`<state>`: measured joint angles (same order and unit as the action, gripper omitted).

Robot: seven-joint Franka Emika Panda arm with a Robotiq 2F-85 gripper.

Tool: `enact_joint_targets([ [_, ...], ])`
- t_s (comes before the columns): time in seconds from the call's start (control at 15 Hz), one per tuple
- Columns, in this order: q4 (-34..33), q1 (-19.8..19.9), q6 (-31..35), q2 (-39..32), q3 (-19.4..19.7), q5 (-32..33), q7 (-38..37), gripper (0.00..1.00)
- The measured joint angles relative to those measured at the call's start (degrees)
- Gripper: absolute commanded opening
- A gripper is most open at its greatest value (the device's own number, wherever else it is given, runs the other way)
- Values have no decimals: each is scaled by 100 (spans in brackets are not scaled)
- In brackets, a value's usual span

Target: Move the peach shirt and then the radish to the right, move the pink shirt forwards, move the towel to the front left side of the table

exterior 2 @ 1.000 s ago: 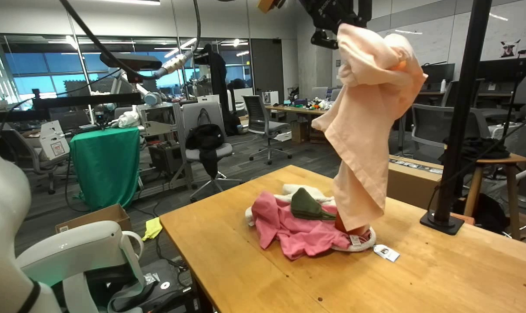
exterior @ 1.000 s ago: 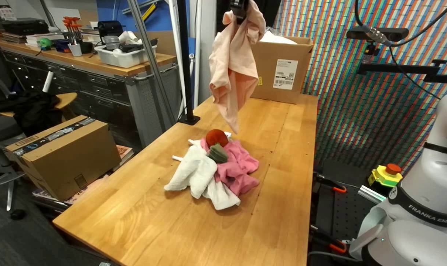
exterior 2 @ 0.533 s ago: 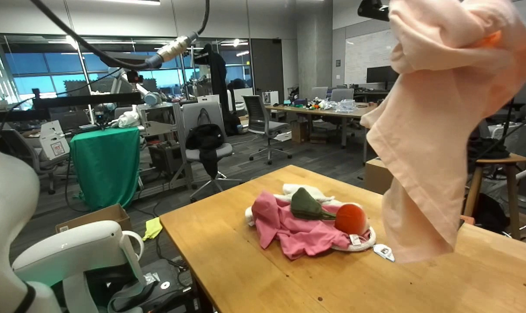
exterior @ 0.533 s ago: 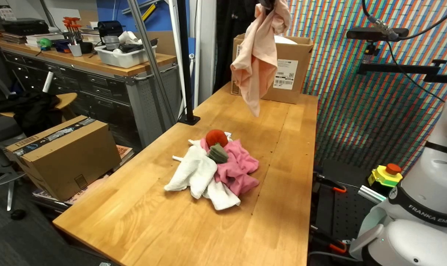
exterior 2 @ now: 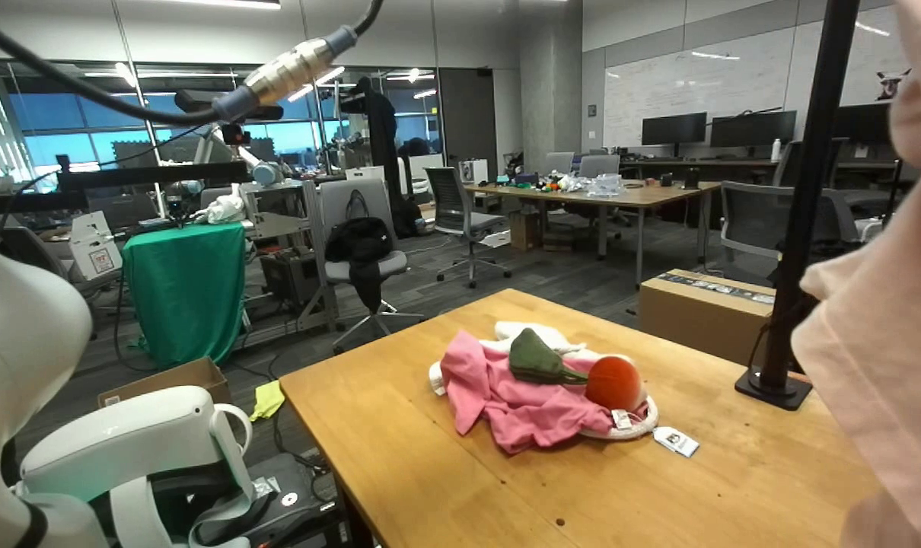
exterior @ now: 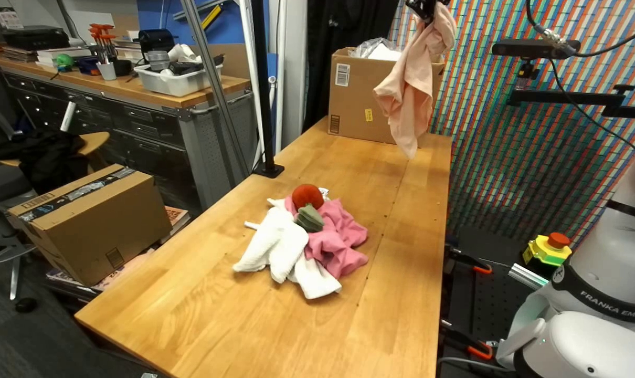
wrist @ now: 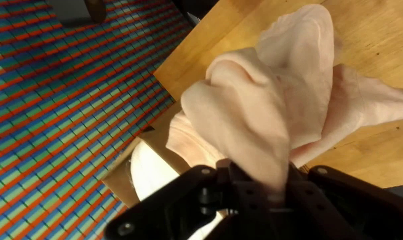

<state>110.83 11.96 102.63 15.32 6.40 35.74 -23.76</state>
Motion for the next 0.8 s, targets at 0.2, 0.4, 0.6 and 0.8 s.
enact_joint_targets([
  [0.2,51,162,9,-56,101,0,-527,3],
  [0.4,59,254,21,-121,121,0,-1234,2],
  [0.6,68,286,26,-174,123,0,-1885,35],
  [0.8,112,284,26,-194,114,45,-2184,56],
])
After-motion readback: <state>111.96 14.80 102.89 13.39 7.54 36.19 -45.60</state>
